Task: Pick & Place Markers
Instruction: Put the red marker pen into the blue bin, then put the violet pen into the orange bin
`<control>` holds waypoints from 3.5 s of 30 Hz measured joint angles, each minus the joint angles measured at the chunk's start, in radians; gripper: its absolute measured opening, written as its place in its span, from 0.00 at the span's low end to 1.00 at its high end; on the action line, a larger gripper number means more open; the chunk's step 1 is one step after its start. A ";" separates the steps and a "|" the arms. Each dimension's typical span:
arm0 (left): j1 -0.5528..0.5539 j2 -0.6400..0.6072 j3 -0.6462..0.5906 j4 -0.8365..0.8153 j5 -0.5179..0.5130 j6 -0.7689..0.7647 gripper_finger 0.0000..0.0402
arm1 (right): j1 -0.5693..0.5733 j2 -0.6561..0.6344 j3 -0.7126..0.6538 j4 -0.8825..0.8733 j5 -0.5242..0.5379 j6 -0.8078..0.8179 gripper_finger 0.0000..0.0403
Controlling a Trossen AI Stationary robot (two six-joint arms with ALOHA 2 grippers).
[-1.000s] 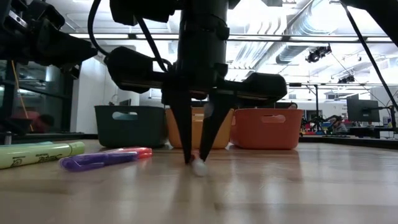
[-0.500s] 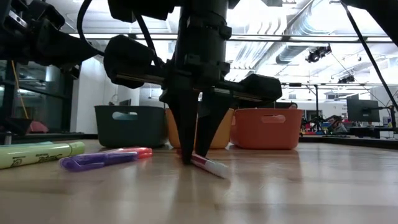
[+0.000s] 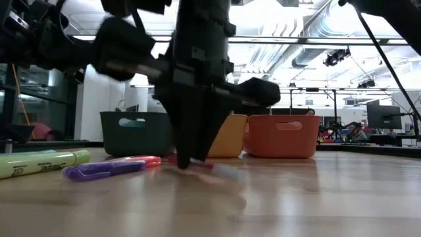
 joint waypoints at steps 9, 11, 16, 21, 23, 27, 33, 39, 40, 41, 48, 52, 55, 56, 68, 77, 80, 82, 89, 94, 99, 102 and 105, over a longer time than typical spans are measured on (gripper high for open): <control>0.000 0.000 0.000 0.000 0.000 0.000 0.23 | -0.024 -0.002 0.089 -0.083 0.034 -0.131 0.05; 0.000 0.000 0.000 0.000 0.000 0.000 0.23 | -0.035 -0.002 0.117 -0.107 0.037 -0.177 0.05; 0.000 0.000 0.000 0.000 0.000 0.000 0.23 | -0.076 -0.037 0.128 -0.096 0.040 -0.249 0.04; 0.000 0.000 0.000 0.000 0.000 0.000 0.23 | -0.129 -0.085 0.145 -0.074 0.097 -0.314 0.04; 0.000 0.000 0.000 0.000 0.000 0.000 0.23 | -0.156 -0.102 0.144 -0.050 0.115 -0.348 0.04; 0.000 0.000 0.000 0.000 0.000 0.000 0.23 | -0.215 -0.122 0.144 0.029 0.137 -0.417 0.04; 0.000 0.000 0.000 0.000 0.000 0.000 0.23 | -0.298 -0.122 0.143 0.140 0.117 -0.497 0.04; 0.000 0.000 0.000 0.000 0.000 0.000 0.23 | -0.351 -0.122 0.144 0.208 0.079 -0.574 0.04; 0.000 0.000 0.000 0.000 0.000 0.000 0.23 | -0.358 -0.122 0.144 0.217 0.071 -0.586 0.04; 0.000 0.000 0.000 0.000 0.000 0.000 0.23 | -0.365 -0.122 0.144 0.225 0.061 -0.599 0.04; 0.000 0.000 0.000 0.000 0.000 0.000 0.23 | -0.416 -0.122 0.144 0.263 0.025 -0.629 0.04; 0.000 0.000 0.000 0.000 0.000 0.000 0.23 | -0.447 -0.122 0.144 0.258 0.038 -0.600 0.04; 0.000 0.000 0.000 0.000 0.000 0.000 0.23 | -0.467 -0.122 0.144 0.246 0.082 -0.550 0.04; 0.000 0.000 0.000 0.000 0.000 0.000 0.23 | -0.472 -0.122 0.139 0.250 0.098 -0.535 0.04; 0.000 0.000 0.000 0.000 0.000 0.000 0.23 | -0.478 -0.120 -0.060 0.466 0.114 -0.232 0.04; 0.000 0.000 0.000 0.000 0.000 0.000 0.23 | -0.471 -0.120 -0.150 0.525 0.091 -0.153 0.04; 0.000 0.000 0.000 0.000 0.000 0.000 0.23 | -0.466 -0.120 -0.165 0.529 0.097 -0.153 0.04; 0.000 0.000 0.000 0.000 0.000 0.000 0.23 | -0.465 -0.120 -0.166 0.531 0.096 -0.154 0.06; 0.000 0.000 0.000 0.000 0.000 0.000 0.23 | -0.464 -0.120 -0.165 0.558 0.066 -0.236 0.20; 0.000 0.000 0.000 0.000 0.000 0.000 0.23 | -0.463 -0.120 -0.165 0.571 0.049 -0.236 0.28; 0.000 0.000 0.000 0.000 0.000 0.000 0.23 | -0.449 -0.147 -0.165 0.581 0.060 -0.308 0.32; 0.000 0.000 0.000 0.000 0.000 0.000 0.23 | -0.440 -0.177 -0.164 0.564 0.093 -0.379 0.32; 0.000 0.000 0.000 0.000 0.000 0.000 0.23 | -0.429 -0.203 -0.164 0.517 0.113 -0.457 0.32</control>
